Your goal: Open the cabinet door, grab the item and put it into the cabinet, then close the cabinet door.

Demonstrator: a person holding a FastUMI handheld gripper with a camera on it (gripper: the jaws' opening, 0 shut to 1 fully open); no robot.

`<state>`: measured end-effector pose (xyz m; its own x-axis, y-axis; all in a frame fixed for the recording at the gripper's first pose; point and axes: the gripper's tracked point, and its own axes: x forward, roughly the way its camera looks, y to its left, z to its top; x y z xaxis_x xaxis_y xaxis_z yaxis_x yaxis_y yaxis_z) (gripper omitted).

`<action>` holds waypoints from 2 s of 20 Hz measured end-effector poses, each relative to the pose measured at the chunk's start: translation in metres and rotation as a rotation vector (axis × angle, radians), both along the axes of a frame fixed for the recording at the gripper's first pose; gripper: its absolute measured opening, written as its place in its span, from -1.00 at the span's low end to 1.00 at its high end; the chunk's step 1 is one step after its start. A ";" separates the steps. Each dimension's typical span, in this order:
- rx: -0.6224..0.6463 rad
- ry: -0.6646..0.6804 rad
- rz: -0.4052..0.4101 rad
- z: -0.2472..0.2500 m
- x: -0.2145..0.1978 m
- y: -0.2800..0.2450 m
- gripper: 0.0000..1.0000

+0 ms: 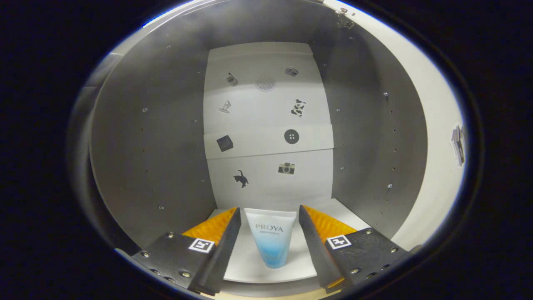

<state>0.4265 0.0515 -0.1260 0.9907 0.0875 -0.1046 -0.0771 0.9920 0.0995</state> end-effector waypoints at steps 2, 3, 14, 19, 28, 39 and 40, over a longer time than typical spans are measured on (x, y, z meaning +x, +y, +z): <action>-0.002 -0.013 0.000 0.006 -0.006 0.001 0.79; -0.002 -0.023 -0.008 0.009 -0.011 0.000 0.83; -0.034 -0.082 -0.052 0.053 -0.139 -0.006 0.89; -0.085 -0.085 -0.100 0.063 -0.243 -0.022 0.88; -0.121 -0.058 -0.263 0.082 -0.402 -0.114 0.89; -0.111 -0.032 -0.478 0.085 -0.452 -0.291 0.89; -0.108 -0.032 -0.482 0.084 -0.447 -0.302 0.89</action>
<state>-0.0209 -0.2507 -0.0422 0.9184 -0.3915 -0.0568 0.3921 0.9199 -0.0004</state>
